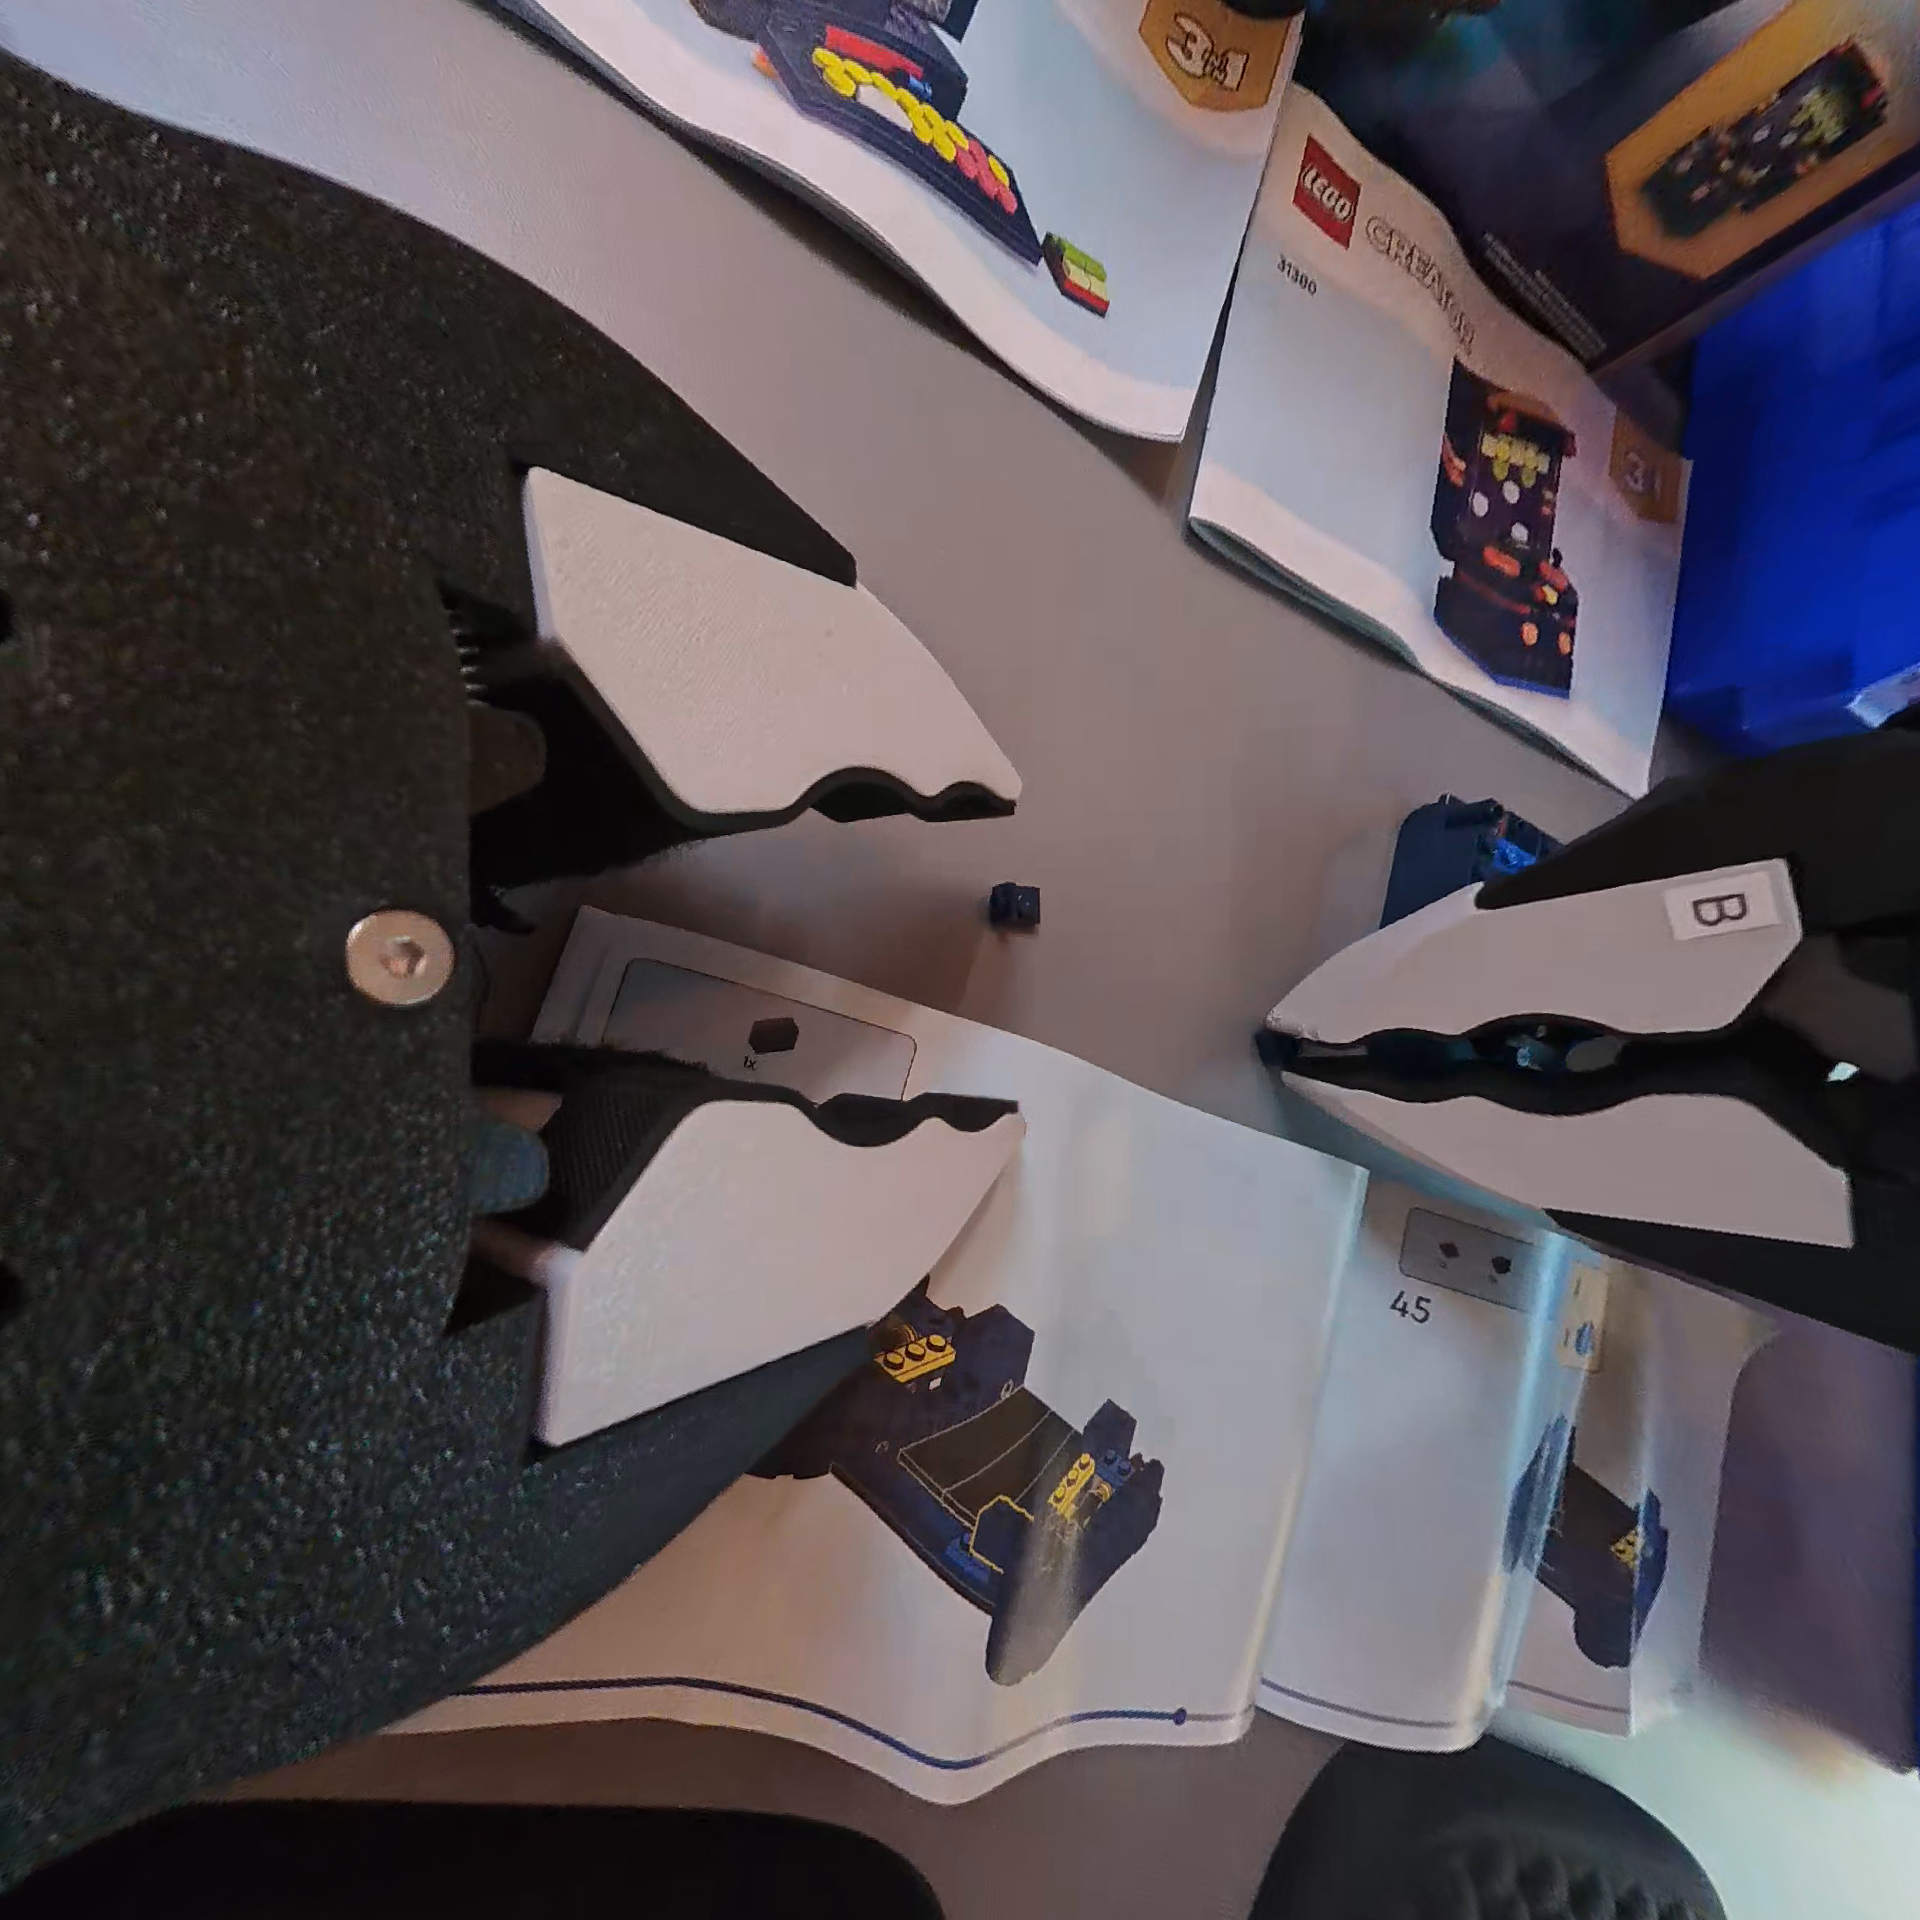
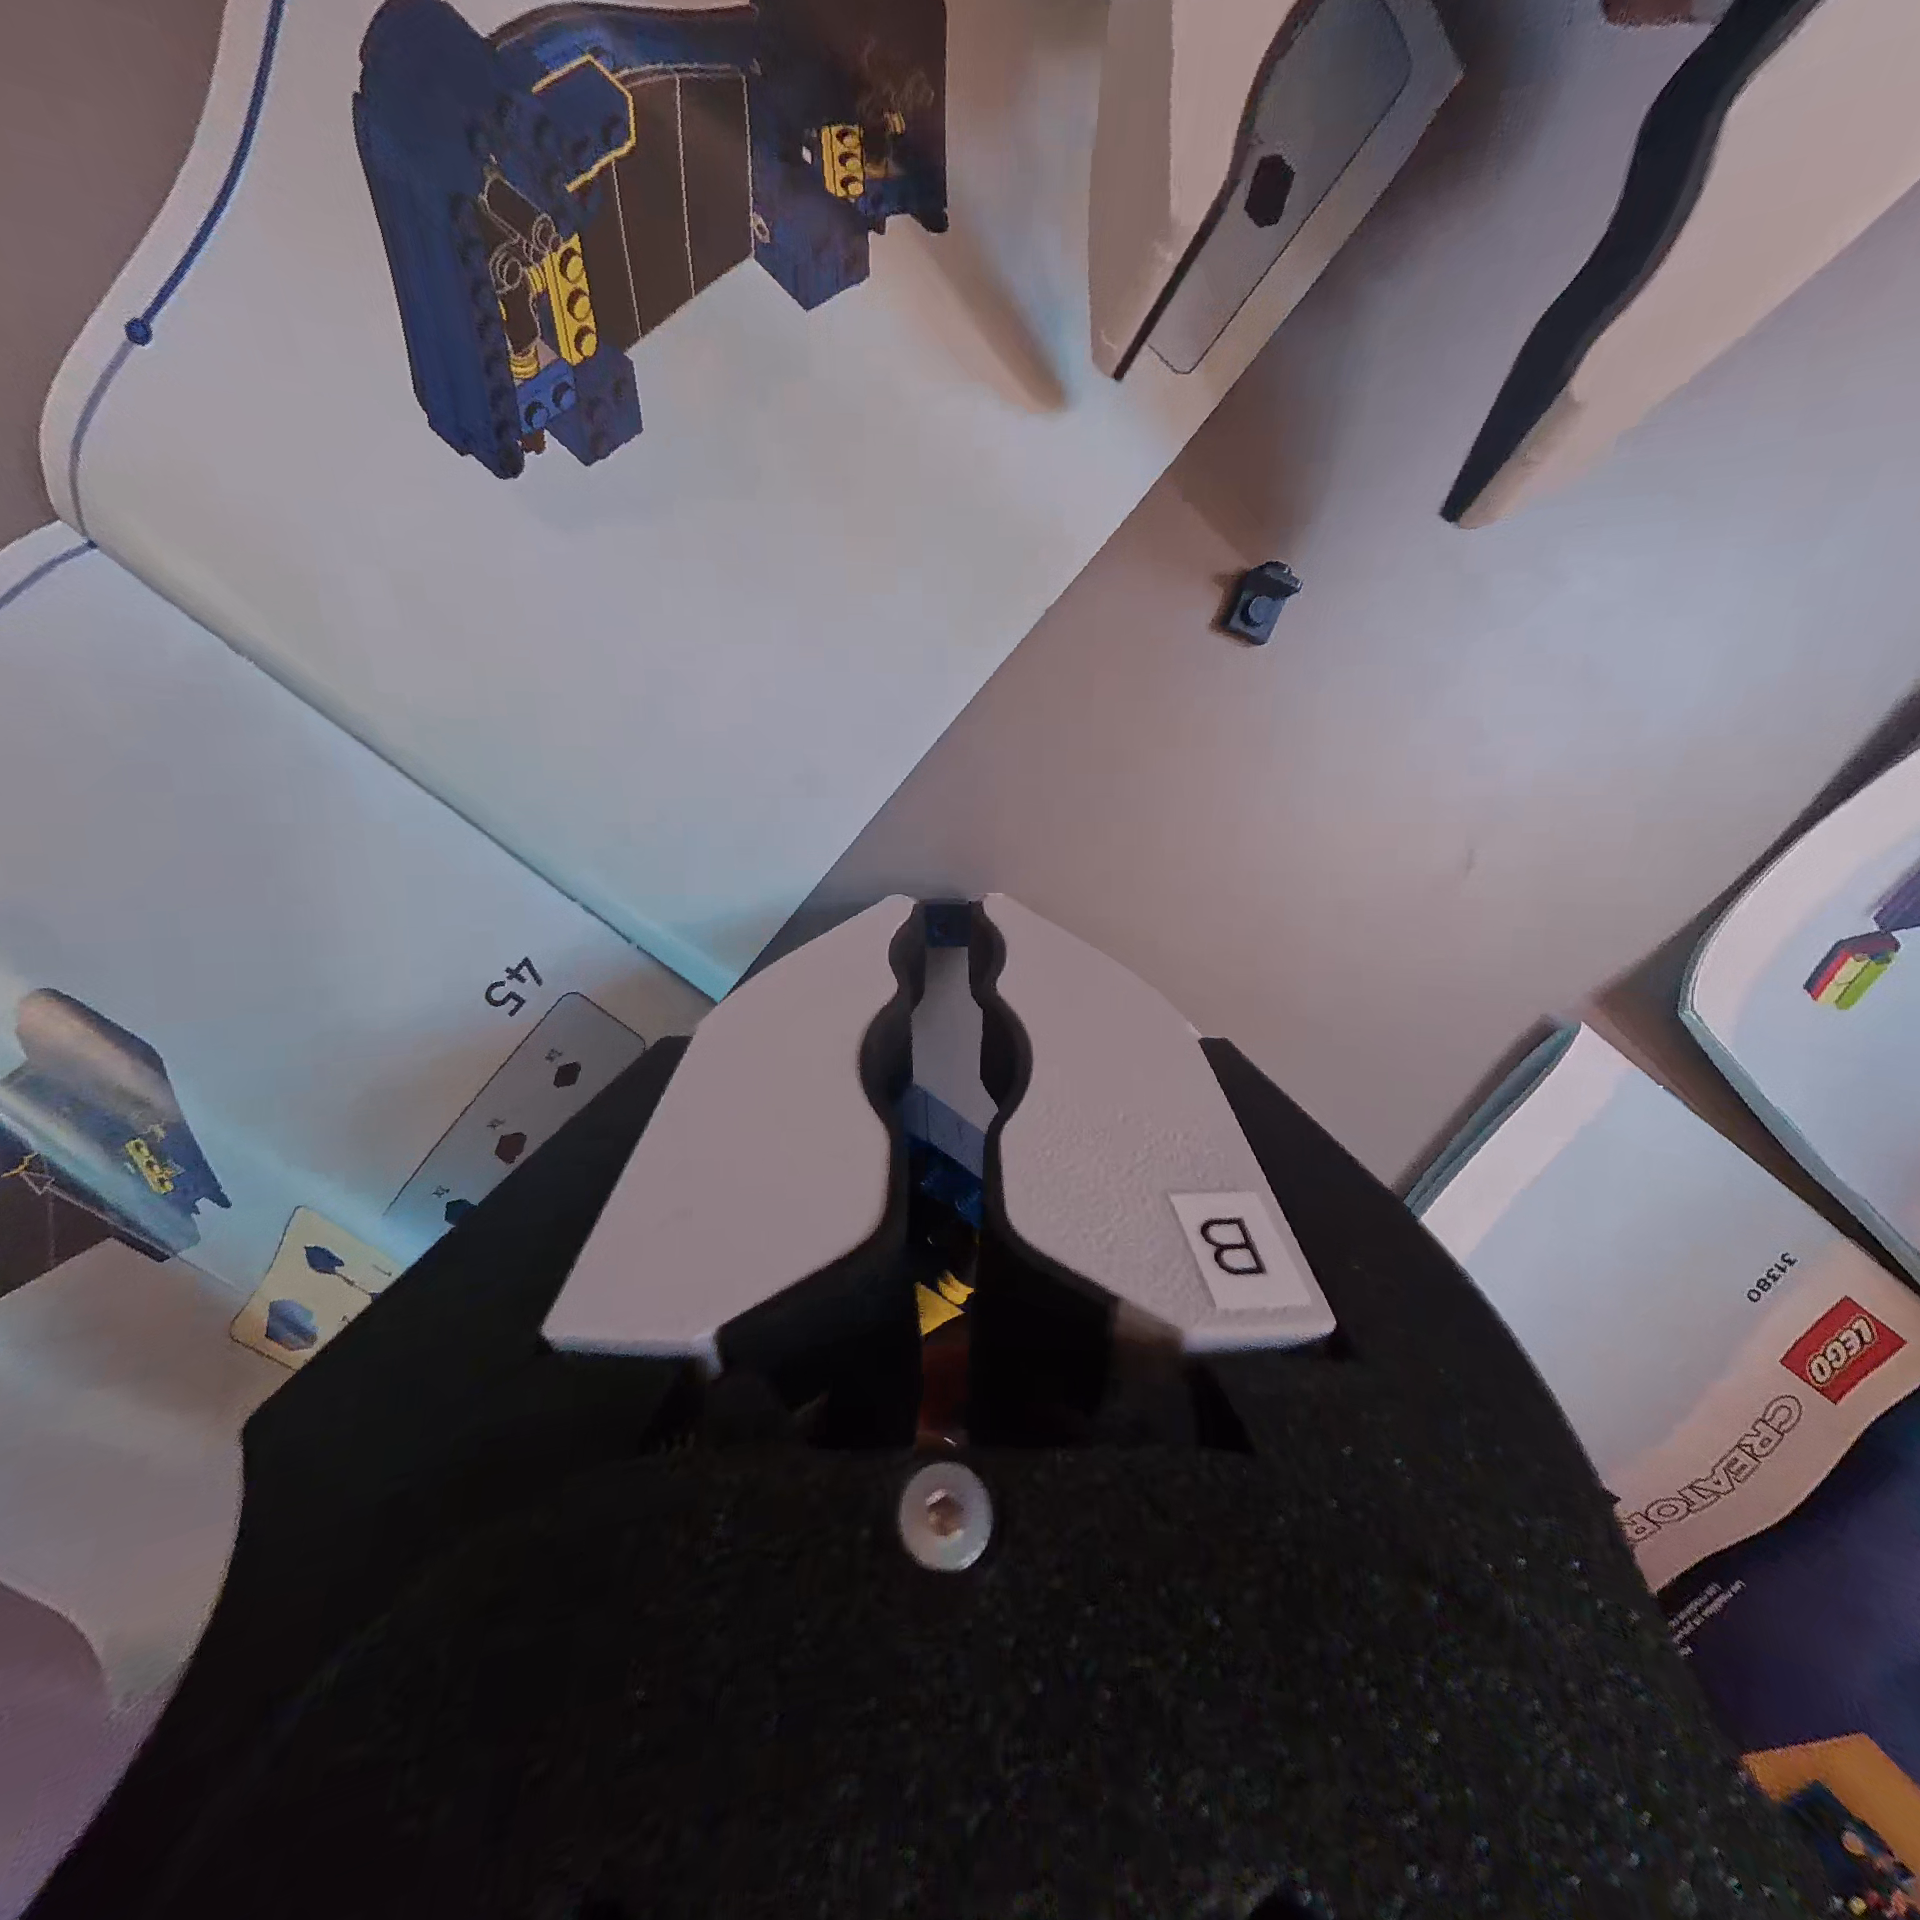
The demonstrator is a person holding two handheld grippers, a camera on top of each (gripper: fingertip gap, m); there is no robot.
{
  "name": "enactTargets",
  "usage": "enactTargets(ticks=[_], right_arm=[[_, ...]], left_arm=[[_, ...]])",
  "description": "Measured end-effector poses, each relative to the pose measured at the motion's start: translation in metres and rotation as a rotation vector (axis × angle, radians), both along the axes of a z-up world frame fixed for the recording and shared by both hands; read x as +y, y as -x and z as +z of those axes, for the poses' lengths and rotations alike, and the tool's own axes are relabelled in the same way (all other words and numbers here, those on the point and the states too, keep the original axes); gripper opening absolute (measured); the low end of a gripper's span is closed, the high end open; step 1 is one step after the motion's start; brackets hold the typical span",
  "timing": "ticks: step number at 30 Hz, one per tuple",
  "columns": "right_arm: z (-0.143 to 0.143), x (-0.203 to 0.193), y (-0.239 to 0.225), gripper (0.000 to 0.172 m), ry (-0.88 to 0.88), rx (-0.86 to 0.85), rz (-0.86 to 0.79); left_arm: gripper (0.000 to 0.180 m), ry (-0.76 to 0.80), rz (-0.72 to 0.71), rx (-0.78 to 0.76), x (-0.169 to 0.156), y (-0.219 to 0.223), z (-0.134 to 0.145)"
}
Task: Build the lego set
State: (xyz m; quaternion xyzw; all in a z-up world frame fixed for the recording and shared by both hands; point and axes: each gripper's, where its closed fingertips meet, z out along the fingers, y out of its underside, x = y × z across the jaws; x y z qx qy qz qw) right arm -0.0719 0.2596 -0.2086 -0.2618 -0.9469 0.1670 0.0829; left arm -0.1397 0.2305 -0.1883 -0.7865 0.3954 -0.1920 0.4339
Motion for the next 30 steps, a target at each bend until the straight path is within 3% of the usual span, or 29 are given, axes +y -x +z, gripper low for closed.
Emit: enactTargets(ticks=[6, 11, 30], right_arm=[[0.023, 0.001, 0.036, 0.007, 0.085, 0.096, -0.285], [0.022, -0.008, 0.059, 0.006, 0.118, 0.112, -0.386], [0.006, -0.015, 0.075, 0.006, 0.021, 0.060, -0.314]], left_arm=[[0.055, 0.078, -0.029, 0.067, -0.005, -0.003, -0.015], [0.053, 0.079, -0.053, 0.054, -0.008, -0.005, -0.013], [0.054, 0.119, -0.112, 0.091, -0.014, -0.012, -0.021]])
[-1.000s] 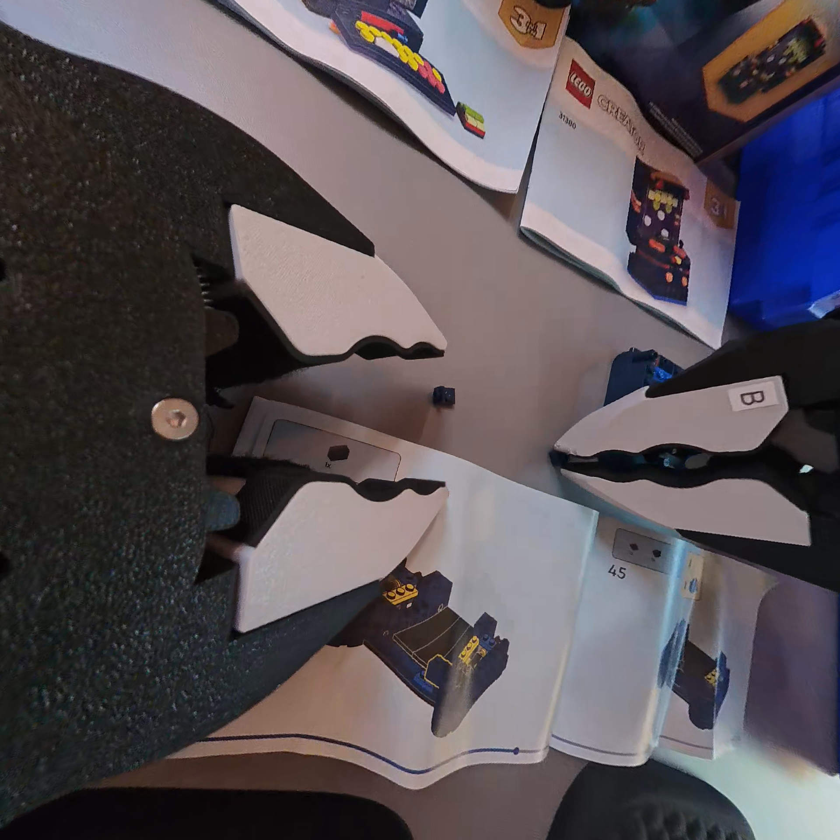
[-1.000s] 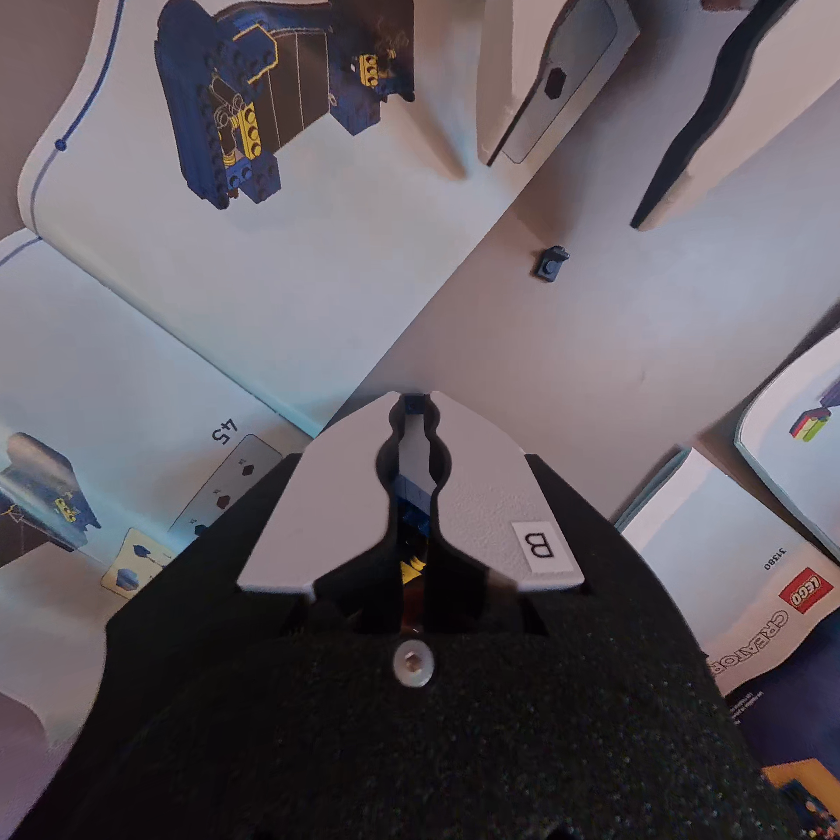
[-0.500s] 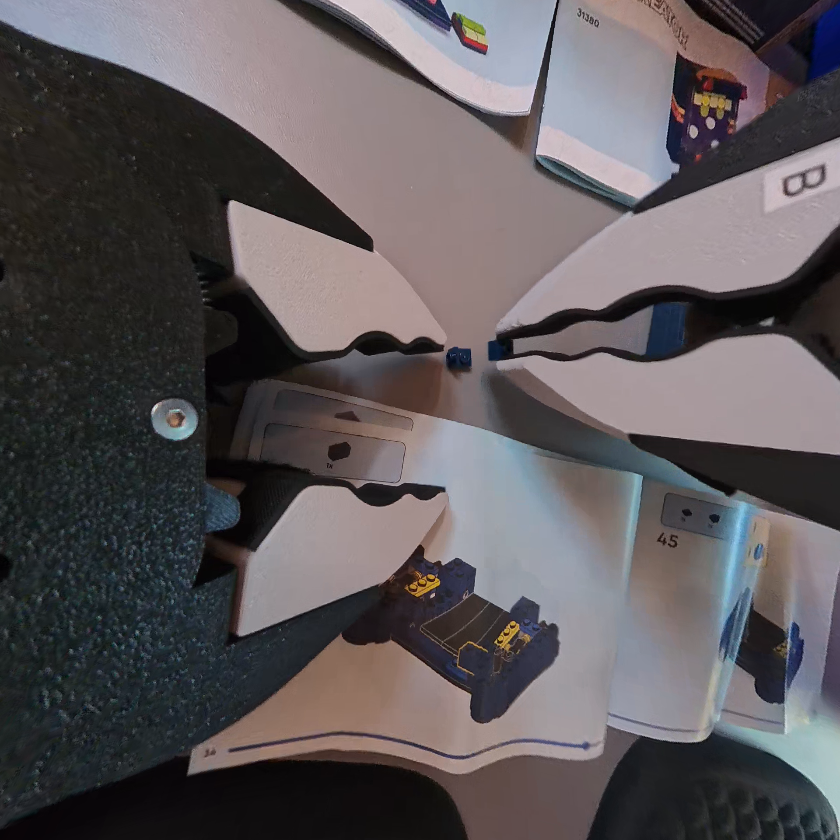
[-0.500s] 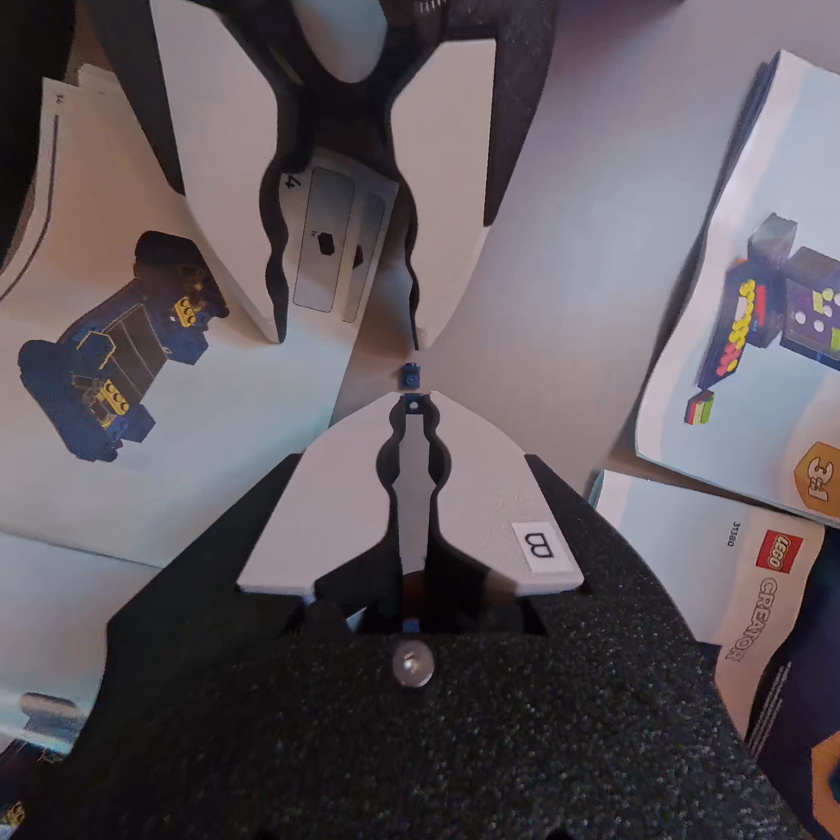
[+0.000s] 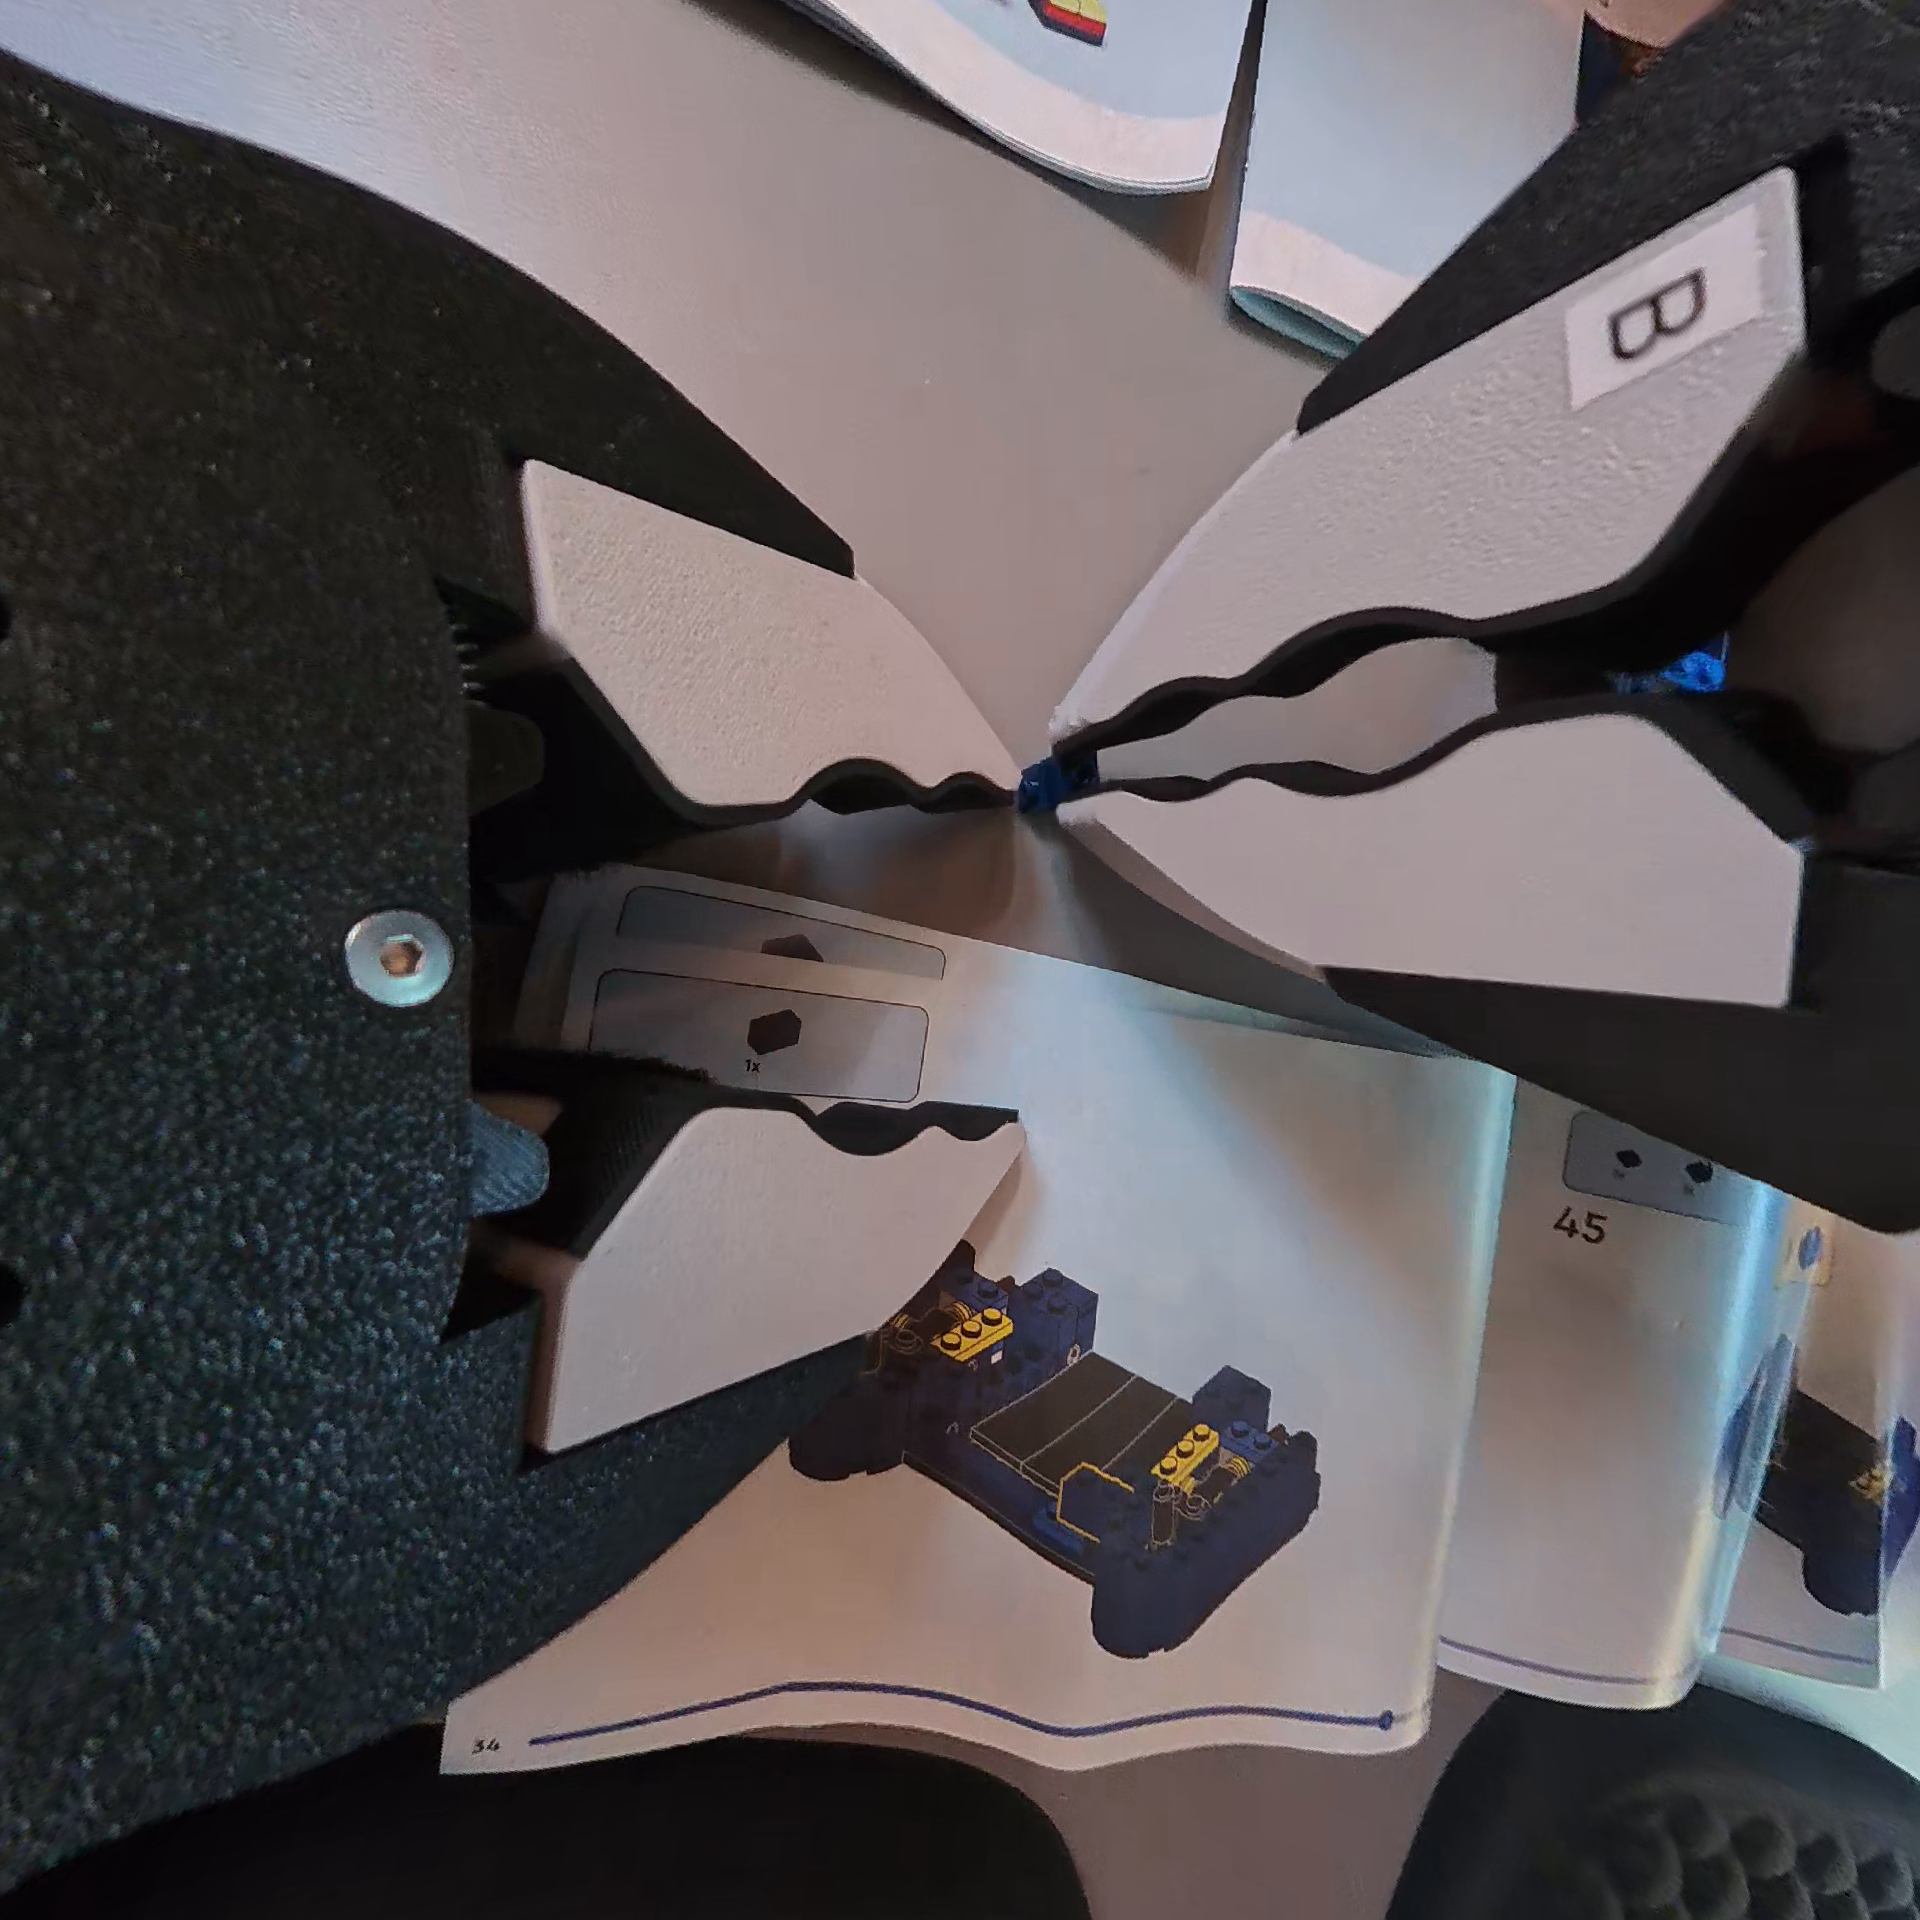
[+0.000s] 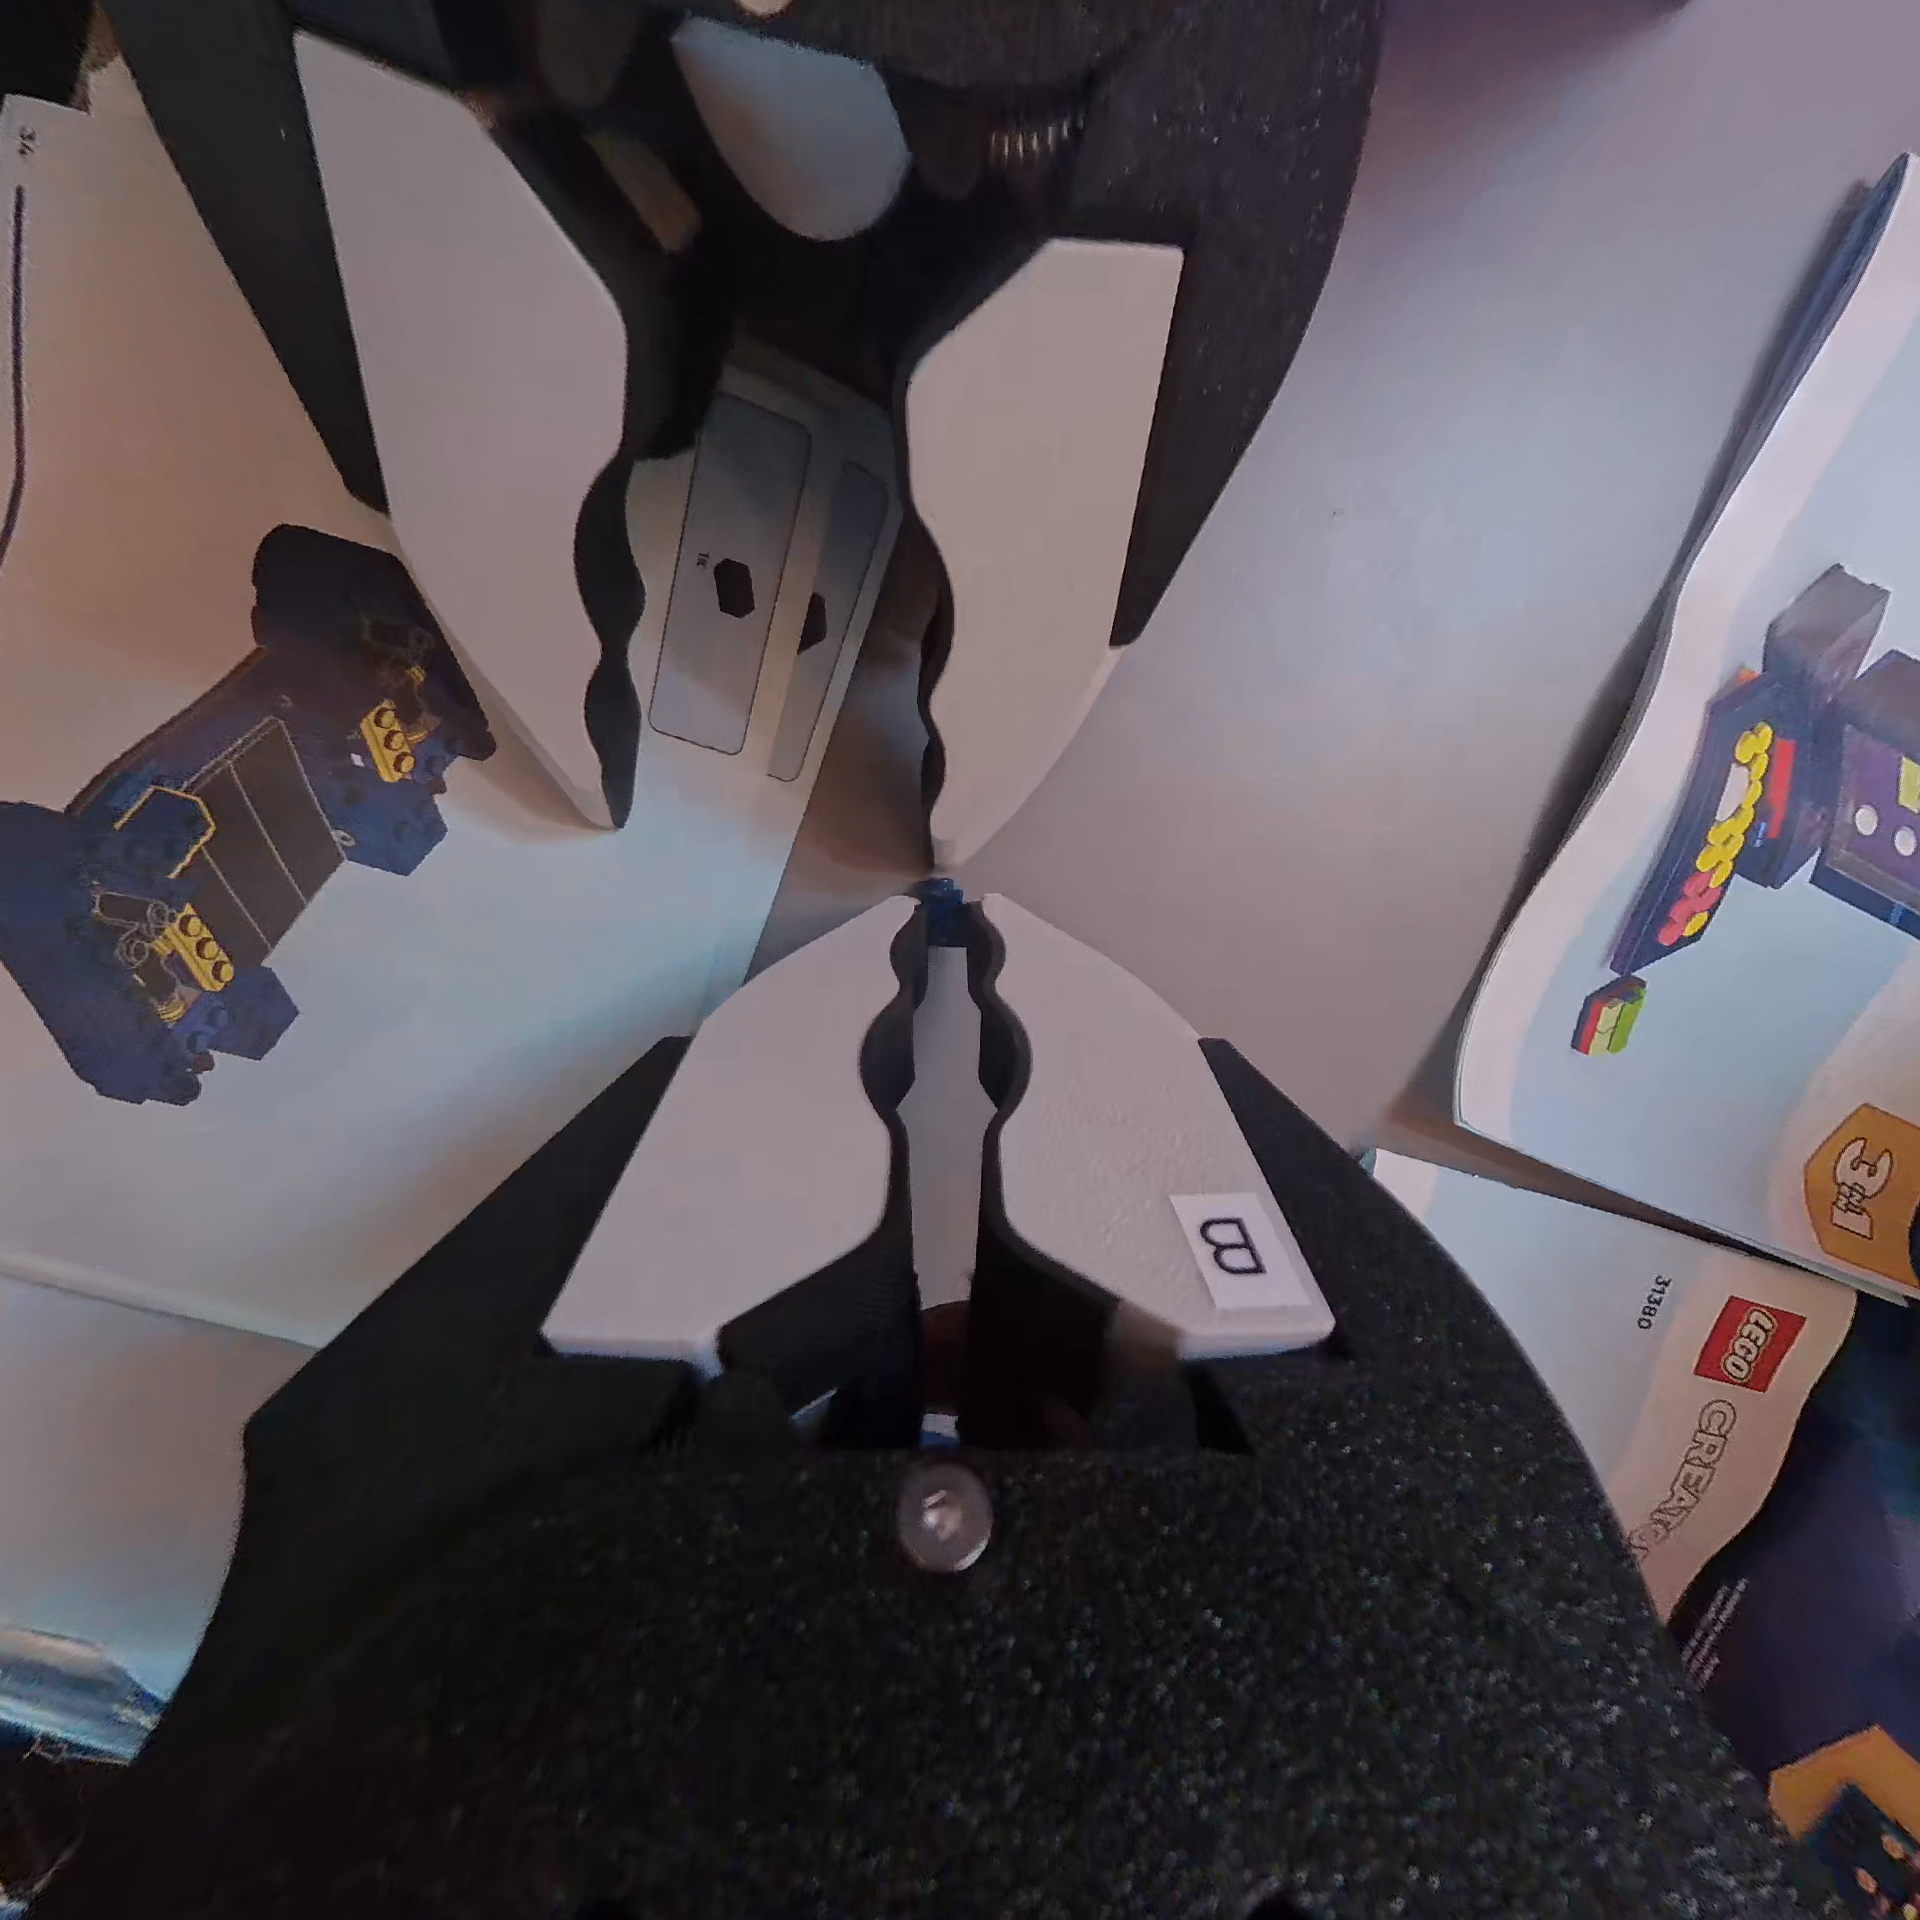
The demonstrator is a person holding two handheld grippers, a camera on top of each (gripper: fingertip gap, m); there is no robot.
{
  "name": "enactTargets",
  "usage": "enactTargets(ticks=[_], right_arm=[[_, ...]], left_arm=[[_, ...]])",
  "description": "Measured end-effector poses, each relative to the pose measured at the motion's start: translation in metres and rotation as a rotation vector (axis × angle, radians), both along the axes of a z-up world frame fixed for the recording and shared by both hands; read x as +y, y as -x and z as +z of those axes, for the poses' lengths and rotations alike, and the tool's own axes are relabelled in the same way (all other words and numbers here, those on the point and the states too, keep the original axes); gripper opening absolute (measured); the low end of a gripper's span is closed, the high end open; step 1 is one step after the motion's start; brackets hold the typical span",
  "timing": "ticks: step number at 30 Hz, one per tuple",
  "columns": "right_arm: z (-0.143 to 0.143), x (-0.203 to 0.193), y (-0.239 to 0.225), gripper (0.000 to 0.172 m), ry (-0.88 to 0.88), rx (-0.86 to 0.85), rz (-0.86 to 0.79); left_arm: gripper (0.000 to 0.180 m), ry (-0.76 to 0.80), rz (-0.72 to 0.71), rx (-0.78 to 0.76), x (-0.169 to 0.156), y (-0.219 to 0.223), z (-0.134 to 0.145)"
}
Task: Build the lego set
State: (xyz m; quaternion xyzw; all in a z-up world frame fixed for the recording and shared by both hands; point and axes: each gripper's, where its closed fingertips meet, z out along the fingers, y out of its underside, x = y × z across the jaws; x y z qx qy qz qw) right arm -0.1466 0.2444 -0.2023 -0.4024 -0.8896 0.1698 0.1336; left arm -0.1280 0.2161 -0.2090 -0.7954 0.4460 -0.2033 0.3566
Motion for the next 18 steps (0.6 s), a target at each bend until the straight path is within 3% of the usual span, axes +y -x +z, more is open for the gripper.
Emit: enactTargets(ticks=[18], right_arm=[[-0.0033, -0.0010, -0.0004, 0.007, 0.010, -0.005, -0.035]], left_arm=[[0.053, 0.015, -0.003, -0.003, -0.0001, -0.0016, -0.0009]])
